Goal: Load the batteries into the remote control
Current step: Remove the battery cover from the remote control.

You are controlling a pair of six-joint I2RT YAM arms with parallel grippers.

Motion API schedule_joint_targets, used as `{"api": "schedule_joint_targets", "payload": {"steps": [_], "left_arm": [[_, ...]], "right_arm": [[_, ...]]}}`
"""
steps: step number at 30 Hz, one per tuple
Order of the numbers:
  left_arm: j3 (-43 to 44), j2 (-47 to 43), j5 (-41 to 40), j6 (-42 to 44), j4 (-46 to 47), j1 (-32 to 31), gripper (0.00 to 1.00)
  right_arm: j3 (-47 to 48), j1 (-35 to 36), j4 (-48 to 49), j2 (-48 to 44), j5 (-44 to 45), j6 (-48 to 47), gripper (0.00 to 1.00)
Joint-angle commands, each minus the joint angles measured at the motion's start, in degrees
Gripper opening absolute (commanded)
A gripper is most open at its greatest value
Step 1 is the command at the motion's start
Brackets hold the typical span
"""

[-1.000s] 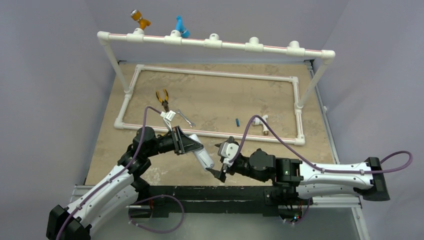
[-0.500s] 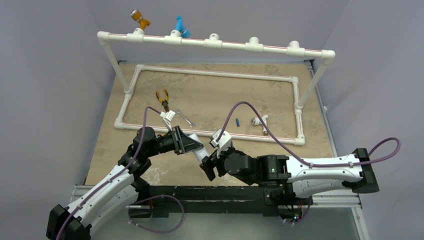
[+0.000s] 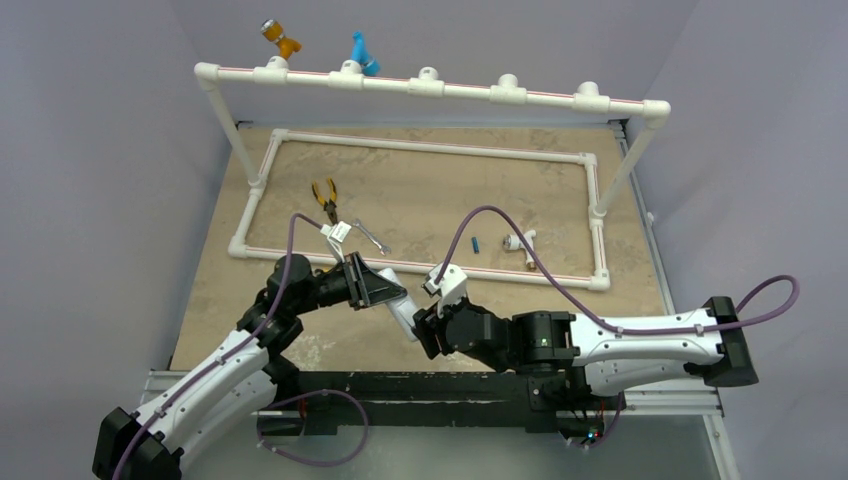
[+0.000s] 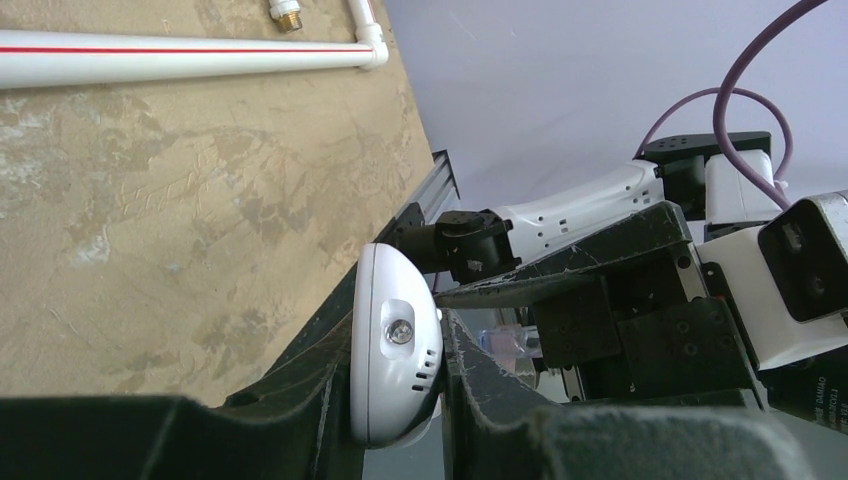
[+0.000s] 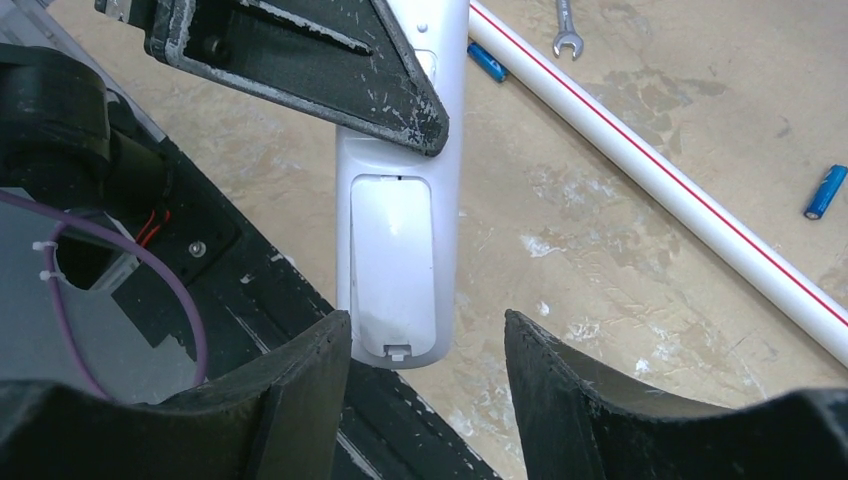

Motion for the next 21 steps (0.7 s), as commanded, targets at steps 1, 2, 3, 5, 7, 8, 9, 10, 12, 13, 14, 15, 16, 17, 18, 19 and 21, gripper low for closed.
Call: {"api": "schedule_joint_targets", "payload": {"steps": [1,2,3,5,7,8,9,10,12,13,14,15,16,17,18,19,21], "left_arm": [[0.20,0.37,0.46,-0.84,3.75,-0.23,0.00],[0.20,0.51,0.55,-0.83,3.79,-0.20,0.00],[0.22,0.58,0.66,-0.79,3.86,-0.22,0.00],[0.25,0.46,0.74,-0.88,3.91,-0.22,0.00],[0.16,0.23,0.60,-0.92,3.90,-0.22,0.00],[0.16,0.14,0.57,-0.91,3.91,-0.24,0.00],[0.10,0.10,0.57,-0.92,3.84,-0.19,0.00],[0.11,0.05,0.56,-0.98,3.81,-0.21,0.00],[0.15,-0.02,0.64,-1.01,3.80,-0.23,0.00],[0.09,-0.04,0.65,-1.01,3.80,-0.27,0.00],[0.10,-0.05,0.65,-1.01,3.76,-0.19,0.00],[0.16,0.00,0.65,-1.01,3.77,-0.19,0.00],[0.15,-0.11,0.65,-1.01,3.78,-0.21,0.00],[0.16,-0.13,0.61,-1.01,3.73,-0.22,0.00],[0.15,-0.13,0.64,-1.09,3.76,-0.23,0.00],[0.20,-0.14,0.65,-1.10,3.74,-0.23,0.00],[0.29,-0.17,0.72,-1.10,3.80,-0.22,0.00]], "right_arm": [[-0.78,0.23,3.16,-0.63,1.29,1.05,0.56],[-0.85,0.28,3.60,-0.55,1.05,1.10,0.55],[-1.03,0.24,3.98,-0.52,0.83,1.06,0.55],[-1.39,0.27,4.78,-0.49,0.66,0.95,0.55],[-1.64,0.24,5.49,-0.43,0.35,0.80,0.54],[-1.70,0.22,5.64,-0.33,0.35,0.77,0.53],[-1.67,0.22,5.70,-0.22,0.35,0.70,0.53],[-1.65,0.22,5.79,-0.05,0.31,0.55,0.52],[-1.42,0.22,5.76,0.39,-0.01,0.46,0.50],[-1.33,0.25,5.80,0.74,-0.27,0.40,0.49],[-1.23,0.26,5.79,0.91,-0.47,0.36,0.47],[-1.15,0.24,5.78,1.21,-0.66,0.30,0.45],[-1.10,0.28,5.71,1.36,-0.70,0.24,0.43],[-0.97,0.29,5.64,1.48,-0.70,0.27,0.41],[-0.96,0.22,5.57,1.60,-0.69,0.31,0.39],[-0.98,0.21,5.60,1.76,-0.70,0.36,0.37],[-0.88,0.23,5.42,1.94,-0.79,0.35,0.36]]}}
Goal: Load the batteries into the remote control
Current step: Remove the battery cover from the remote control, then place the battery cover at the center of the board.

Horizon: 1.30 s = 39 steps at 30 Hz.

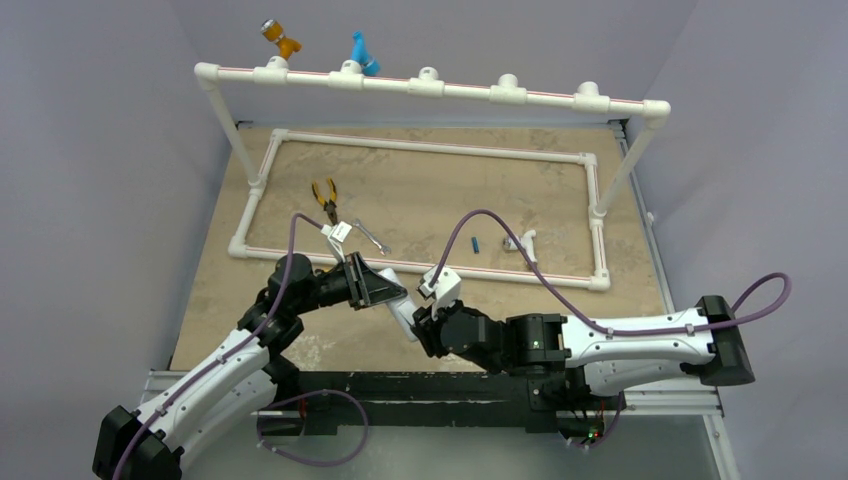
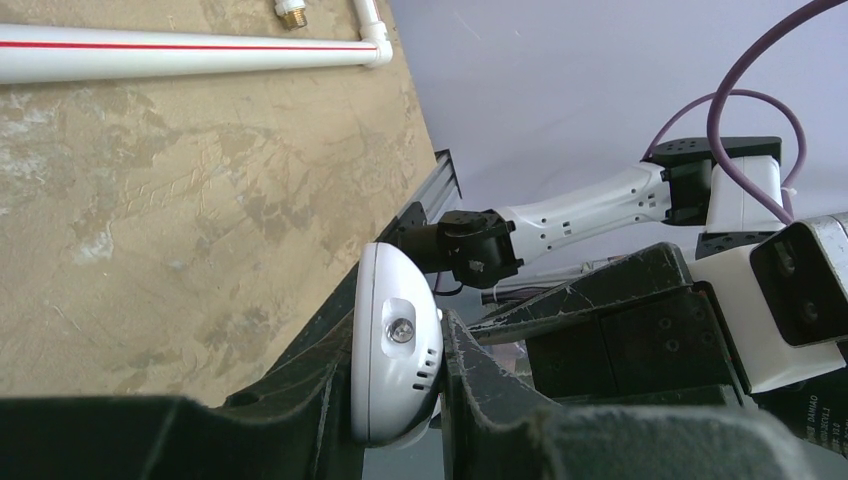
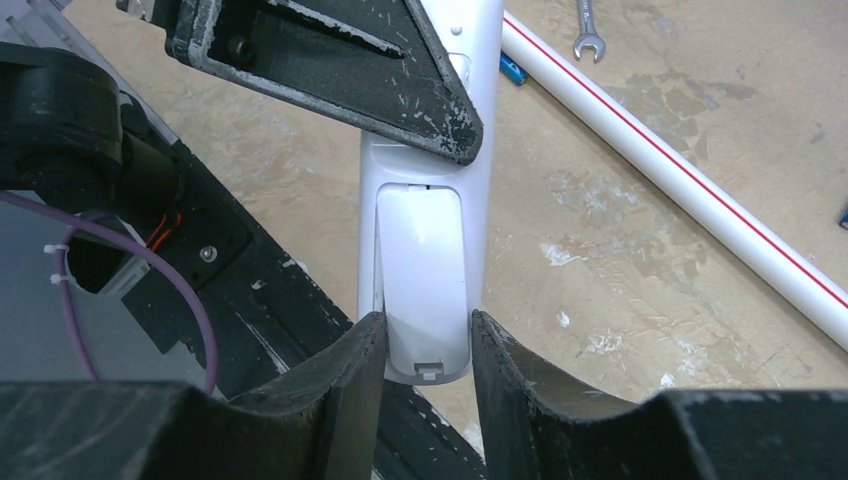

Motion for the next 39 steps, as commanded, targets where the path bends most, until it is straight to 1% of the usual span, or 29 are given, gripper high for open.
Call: {"api": "schedule_joint_targets", "payload": {"steps": [1,8,11,15,21,27,30,33,36,39], "left_arm": [[0.38,-0.65,0.76,-0.81,3.62,-0.22,0.00],[0.47,-0.72,1.03,-0.81,3.47,-0.21,0.00],[0.41,-0.70,0.86,-0.73,3.15,-0.20,0.00],[0.45,-0.64,0.94,-0.56,2.91,-0.22,0.00],[0.49,-0.55,0.55,-0.12,2.01,-0.18,0.00],[0.06,0.15,0.66,-0.11,1.98,-0.26,0.00],[-0.30,0.03,0.58,-0.11,1.69,-0.23,0.00],[-0.50,-0.75,0.46,0.16,0.41,-0.20,0.00],[-0.74,-2.64,-0.26,1.12,-2.50,-0.25,0.00],[-1.32,-5.10,-1.05,1.78,-5.17,-0.22,0.00]], "right_arm": [[0.78,0.22,1.26,0.28,-0.38,0.43,0.35],[0.89,0.22,0.70,0.09,-0.22,0.30,0.28],[0.85,0.28,0.53,-0.93,-0.59,-1.20,0.28],[-0.36,0.23,3.30,-2.92,-1.44,-4.42,0.29],[-1.50,0.21,4.58,-6.58,-1.64,-4.84,0.29],[-2.36,-0.28,3.13,-9.68,2.58,-5.01,0.29],[-2.16,-2.92,0.10,-9.58,3.78,-3.43,0.29],[-3.86,-8.31,-1.62,-9.76,1.54,-0.82,0.28],[-7.12,-12.55,-1.75,-9.79,-0.37,0.90,0.27],[-10.68,-14.70,-0.24,-8.54,-2.70,1.86,0.27]]}}
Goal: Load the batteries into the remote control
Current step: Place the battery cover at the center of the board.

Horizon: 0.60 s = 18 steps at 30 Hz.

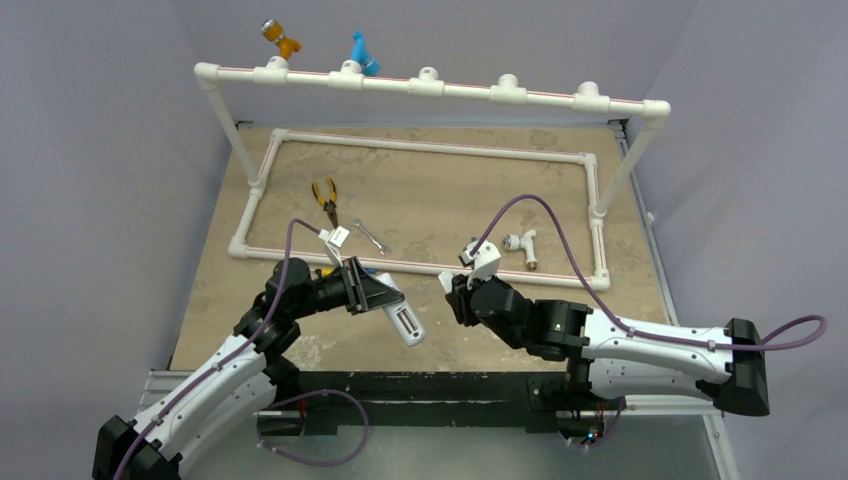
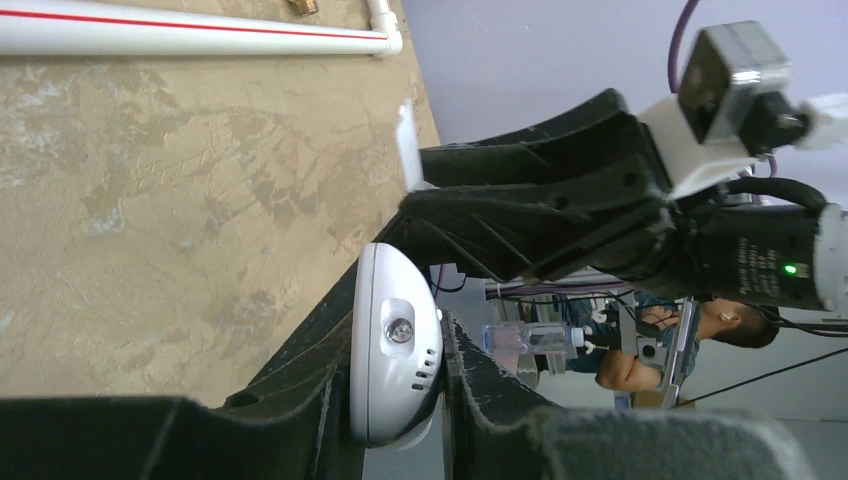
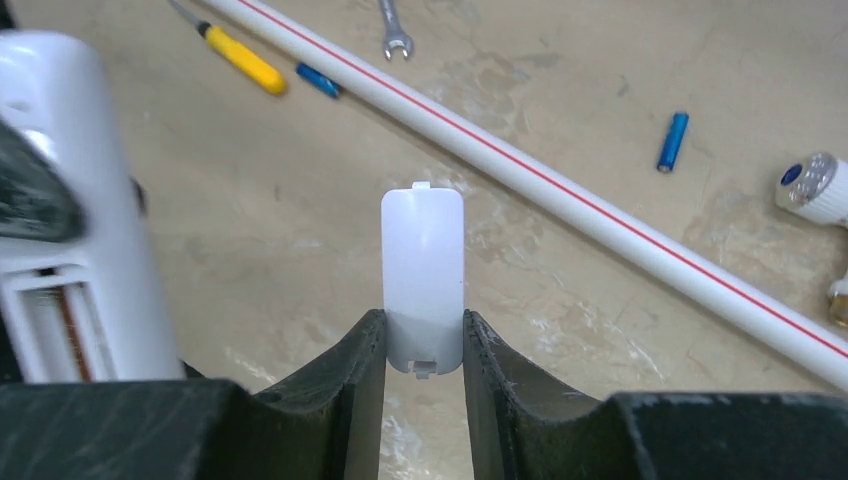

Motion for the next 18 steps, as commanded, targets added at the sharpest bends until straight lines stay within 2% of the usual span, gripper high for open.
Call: {"api": "schedule_joint_targets", "payload": {"steps": [1,10,15,17,18], "left_arm": [[-1.04,-3.82,-1.08,1.57,-2.94,-0.19,0.00],[-0.79,-4.88,-1.10,2.07,-4.48,-0.21,0.00],[-0.25,-5.27,-1.11,2.34,-5.08,-0.23,0.00],[-0.32,-5.54,-1.28,2.65,-5.69,-0.19,0.00],[-0.38,-5.71,-1.44,2.70,-5.95,-0.18,0.00]], "right_arm": [[-4.88,-2.37,1.32,1.46,-3.77,3.16,0.27],[-10.43,-3.15,14.81,15.50,-11.24,5.47,0.26],[-8.82,-3.41,15.36,22.69,-11.30,6.16,0.25],[-8.49,-3.42,15.38,24.14,-11.30,6.44,0.30],[-8.33,-3.42,15.34,24.44,-11.18,6.53,0.36]]}}
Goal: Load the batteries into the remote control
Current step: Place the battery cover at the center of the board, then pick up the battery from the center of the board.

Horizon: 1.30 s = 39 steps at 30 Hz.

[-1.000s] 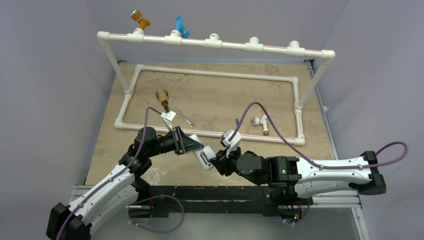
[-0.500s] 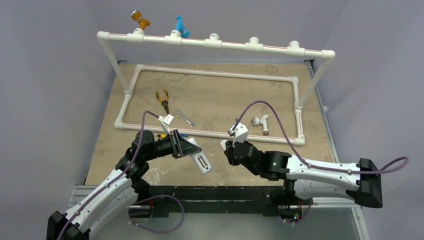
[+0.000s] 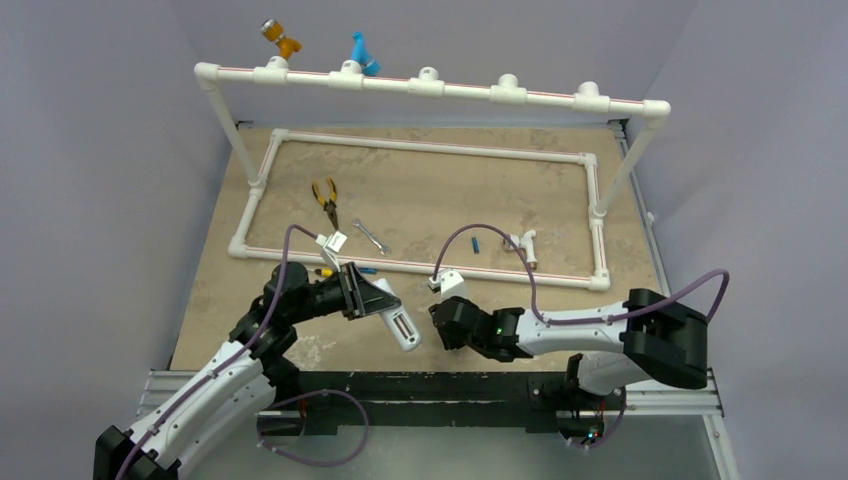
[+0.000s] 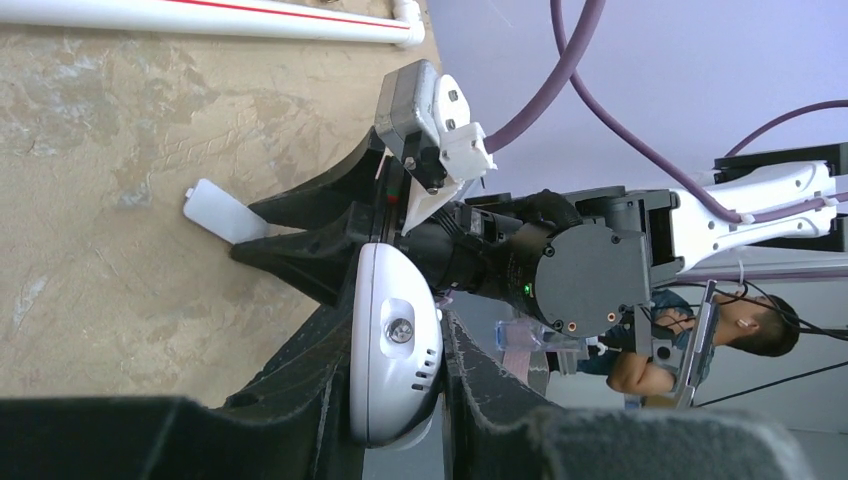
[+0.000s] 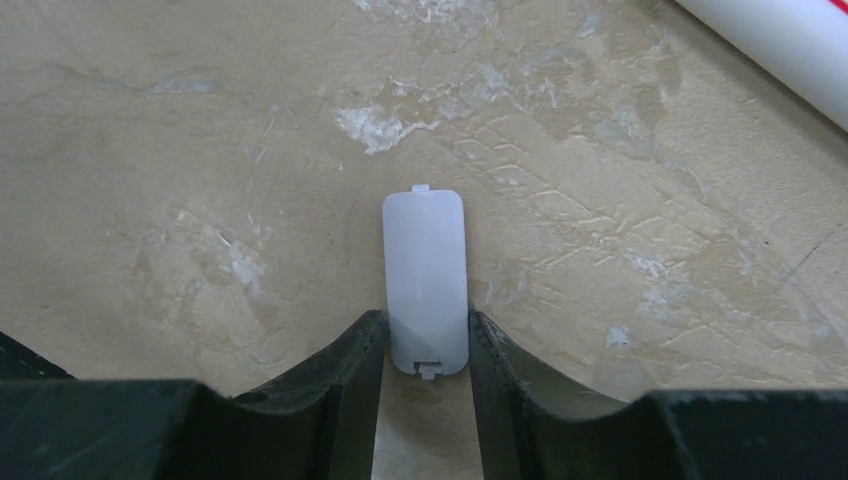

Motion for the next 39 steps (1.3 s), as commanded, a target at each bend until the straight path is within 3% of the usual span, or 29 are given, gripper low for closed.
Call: {"api": "schedule_joint_targets", "payload": {"steps": [1,5,9,14,19,31,39], "left_arm": [[0.44,-1.06,-0.34,1.38,0.22,-0.23,0.00],[0.33,-1.07,-0.17,1.18,0.57,-0.19,0.00],[0.74,-1.12,0.39,1.13,0.87,-0.23,0.00],[1.14,-1.79,0.65,1.56,-0.05,-0.12,0.00],[1.45,-2.44,0.88,2.21,-2.69,-0.14,0.00],[1.91,-2.65,0.93,2.60,-3.67,-0.16,0.00],[1.62,-2.56,0.69,2.54,-3.70,-0.10,0.00]], "right_arm": [[2.28,-0.42,2.66,1.45,-0.22,1.95,0.43],[2.83,-0.63,0.93,-1.38,1.92,1.35,0.65],[5.73,-3.14,-3.41,-5.84,4.10,-0.72,0.69],[12.39,-13.29,-9.08,-8.31,5.31,-2.67,0.58],[17.97,-23.25,-10.41,-4.33,1.53,-4.99,0.49],[25.14,-34.94,-6.08,11.45,-8.27,-10.25,0.44],[27.80,-37.26,-5.08,19.02,-10.86,-11.69,0.40]]}}
